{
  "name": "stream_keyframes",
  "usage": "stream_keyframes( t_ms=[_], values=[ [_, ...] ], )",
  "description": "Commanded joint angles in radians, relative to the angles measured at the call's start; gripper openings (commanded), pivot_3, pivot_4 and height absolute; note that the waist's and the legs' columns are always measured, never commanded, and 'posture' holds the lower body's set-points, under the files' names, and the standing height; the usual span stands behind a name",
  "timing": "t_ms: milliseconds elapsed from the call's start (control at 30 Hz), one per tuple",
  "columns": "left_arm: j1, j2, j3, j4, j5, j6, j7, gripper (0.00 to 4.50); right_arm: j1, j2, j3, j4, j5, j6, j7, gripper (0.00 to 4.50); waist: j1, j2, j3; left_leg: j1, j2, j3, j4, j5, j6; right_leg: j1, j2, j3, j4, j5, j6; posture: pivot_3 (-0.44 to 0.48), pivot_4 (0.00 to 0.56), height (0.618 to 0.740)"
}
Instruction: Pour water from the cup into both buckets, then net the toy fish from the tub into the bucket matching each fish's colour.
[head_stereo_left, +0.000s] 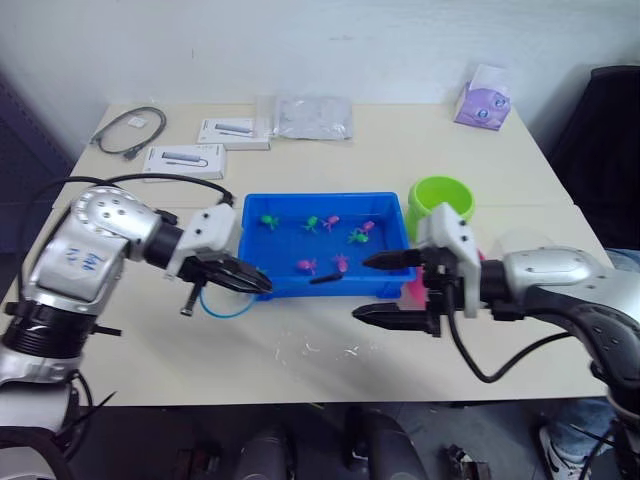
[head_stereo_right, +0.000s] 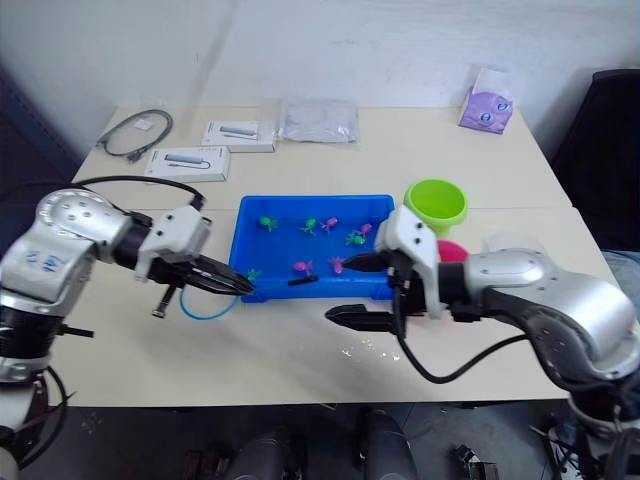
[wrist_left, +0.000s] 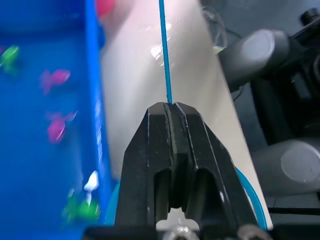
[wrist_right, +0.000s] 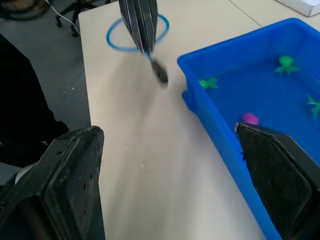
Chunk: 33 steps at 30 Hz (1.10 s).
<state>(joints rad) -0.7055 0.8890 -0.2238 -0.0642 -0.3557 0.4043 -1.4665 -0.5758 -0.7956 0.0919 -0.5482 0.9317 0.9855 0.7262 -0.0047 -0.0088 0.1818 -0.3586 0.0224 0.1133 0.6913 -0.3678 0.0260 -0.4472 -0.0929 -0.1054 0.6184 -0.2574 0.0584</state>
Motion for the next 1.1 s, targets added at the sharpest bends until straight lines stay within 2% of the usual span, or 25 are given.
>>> stream_keyframes(
  t_ms=[33, 200, 733, 867, 933, 1067, 1100],
  values=[
    [-0.032, -0.015, -0.016, 0.005, 0.025, -0.010, -0.015, 0.02, -0.042, 0.050, 0.014, -0.005, 0.001, 0.038, -0.056, 4.50, 0.003, 0.000, 0.000, -0.001, 0.000, 0.000, 0.001, 0.000, 0.000, 0.000, 0.000, 0.000, 0.001, 0.000, 0.000, 0.000, 0.150, 0.740],
    [-0.049, -0.045, -0.024, 0.017, 0.036, -0.005, -0.011, 0.02, -0.044, 0.053, 0.026, -0.023, -0.012, 0.070, -0.051, 4.50, 0.011, 0.000, 0.000, -0.010, 0.000, -0.008, 0.009, -0.001, 0.001, -0.001, -0.001, -0.004, 0.001, 0.000, 0.001, 0.000, 0.150, 0.740],
    [-0.082, -0.102, -0.048, -0.014, 0.057, 0.035, 0.000, 0.02, -0.049, 0.074, 0.068, -0.031, -0.047, 0.095, -0.049, 4.50, 0.007, 0.000, 0.000, -0.010, -0.002, -0.009, 0.010, -0.001, 0.003, -0.001, -0.001, -0.004, 0.001, 0.001, 0.002, 0.000, 0.150, 0.740],
    [-0.084, -0.107, -0.057, -0.011, 0.072, 0.028, 0.006, 0.00, -0.052, 0.083, 0.072, -0.022, -0.066, 0.106, -0.062, 3.13, 0.006, 0.000, 0.000, -0.010, -0.002, -0.009, 0.010, -0.001, 0.003, -0.001, -0.001, -0.004, 0.001, 0.001, 0.002, 0.000, 0.150, 0.740],
    [-0.081, -0.106, -0.059, -0.010, 0.075, 0.024, 0.007, 0.00, -0.052, 0.089, 0.071, -0.023, -0.069, 0.110, -0.061, 1.97, 0.006, 0.000, 0.000, -0.010, -0.002, -0.009, 0.010, 0.000, 0.003, -0.001, -0.001, -0.004, 0.001, 0.001, 0.002, 0.000, 0.150, 0.740],
    [-0.071, -0.110, -0.057, -0.013, 0.075, 0.024, 0.014, 0.00, -0.039, 0.090, 0.069, -0.033, -0.064, 0.110, -0.052, 0.03, 0.006, 0.000, 0.000, -0.010, -0.002, -0.009, 0.010, 0.000, 0.003, -0.001, -0.001, -0.004, 0.001, 0.001, 0.002, 0.000, 0.150, 0.740],
    [-0.069, -0.112, -0.056, -0.012, 0.076, 0.022, 0.016, 0.00, -0.035, 0.090, 0.066, -0.036, -0.061, 0.109, -0.049, 0.03, 0.006, 0.000, 0.000, -0.010, -0.002, -0.009, 0.010, 0.000, 0.003, -0.001, -0.001, -0.004, 0.001, 0.001, 0.002, 0.000, 0.150, 0.740]
  ],
)
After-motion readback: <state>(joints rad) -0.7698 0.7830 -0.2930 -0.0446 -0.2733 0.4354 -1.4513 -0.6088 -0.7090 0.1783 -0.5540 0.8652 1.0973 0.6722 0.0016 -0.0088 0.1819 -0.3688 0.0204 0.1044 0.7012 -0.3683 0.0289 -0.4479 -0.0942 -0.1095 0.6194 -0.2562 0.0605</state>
